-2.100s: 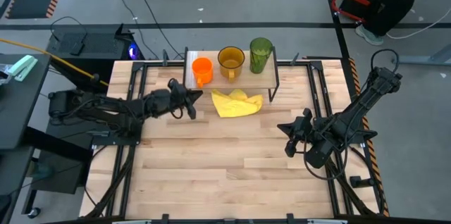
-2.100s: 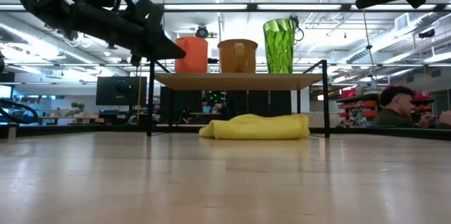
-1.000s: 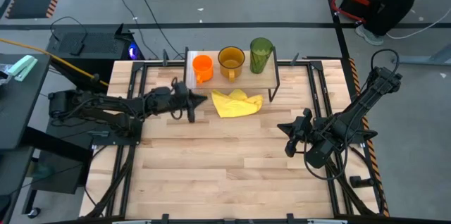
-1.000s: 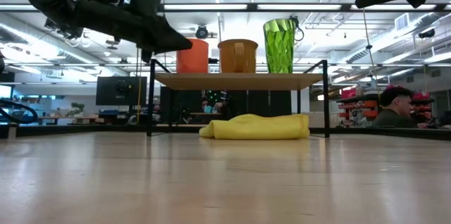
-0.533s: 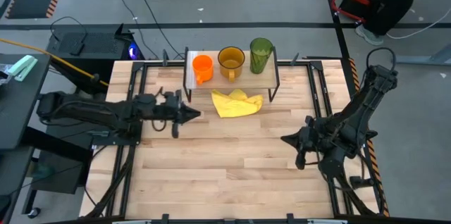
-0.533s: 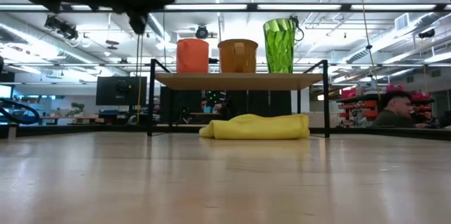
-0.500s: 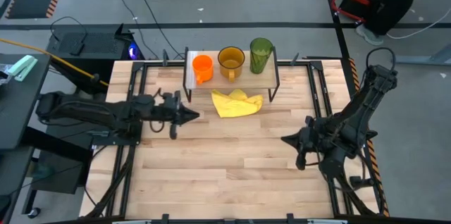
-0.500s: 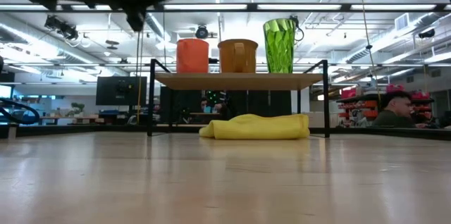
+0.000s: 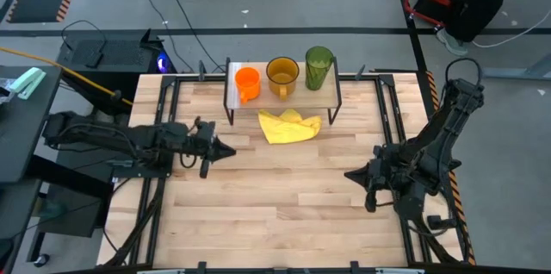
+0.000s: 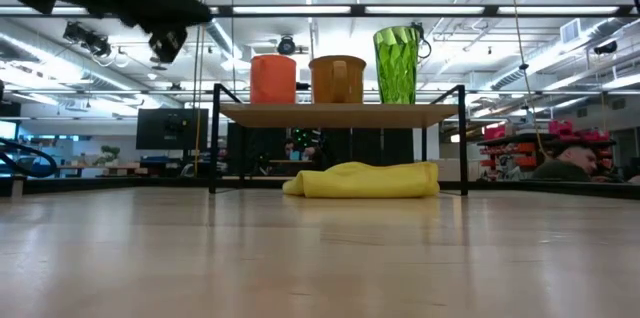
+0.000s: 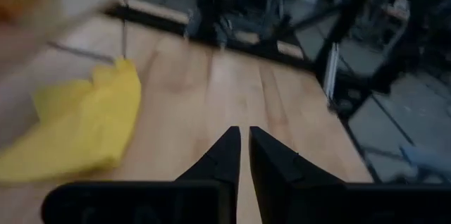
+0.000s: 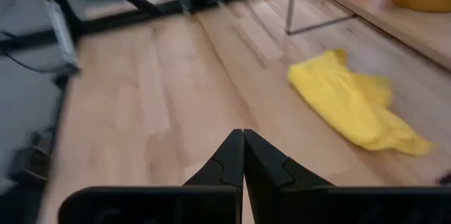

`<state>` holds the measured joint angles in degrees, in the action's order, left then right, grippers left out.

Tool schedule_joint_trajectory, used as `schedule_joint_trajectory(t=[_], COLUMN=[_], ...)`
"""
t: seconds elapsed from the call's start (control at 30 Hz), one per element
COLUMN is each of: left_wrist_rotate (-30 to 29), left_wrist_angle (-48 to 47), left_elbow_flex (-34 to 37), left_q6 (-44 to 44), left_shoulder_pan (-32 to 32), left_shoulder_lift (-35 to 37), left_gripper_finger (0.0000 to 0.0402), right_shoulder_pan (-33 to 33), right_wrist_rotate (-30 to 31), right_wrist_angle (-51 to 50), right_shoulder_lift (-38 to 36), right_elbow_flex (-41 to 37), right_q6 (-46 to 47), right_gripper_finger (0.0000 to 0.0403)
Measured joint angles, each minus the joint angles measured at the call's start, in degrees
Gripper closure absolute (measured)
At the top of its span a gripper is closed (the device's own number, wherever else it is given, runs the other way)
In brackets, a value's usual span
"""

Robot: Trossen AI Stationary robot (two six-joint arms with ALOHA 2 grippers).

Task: Stack small to large cups/mugs on shelf
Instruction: Return to Home Position

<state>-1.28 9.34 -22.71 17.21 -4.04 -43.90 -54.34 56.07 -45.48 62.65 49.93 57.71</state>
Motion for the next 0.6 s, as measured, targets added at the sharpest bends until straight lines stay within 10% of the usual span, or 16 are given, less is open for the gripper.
schedule_joint_trajectory(t=[0.27, 0.6], left_wrist_rotate=[-0.4, 3.9], left_wrist_angle=[11.8, -1.0], left_elbow_flex=[3.6, -6.2], left_q6=[-3.2, -9.9], left_shoulder_pan=[-5.5, -0.7], left_shoulder_lift=[-1.4, 4.1], left_gripper_finger=[0.0372, 0.0364], right_shoulder_pan=[-9.6, -11.1], right_wrist_rotate=[8.8, 8.9], right_wrist_angle=[11.9, 16.1], right_shoulder_lift=[-2.4, -19.3], right_elbow_flex=[-5.5, -5.6], right_q6=[-3.4, -21.2], right_gripper_finger=[0.0389, 0.0389])
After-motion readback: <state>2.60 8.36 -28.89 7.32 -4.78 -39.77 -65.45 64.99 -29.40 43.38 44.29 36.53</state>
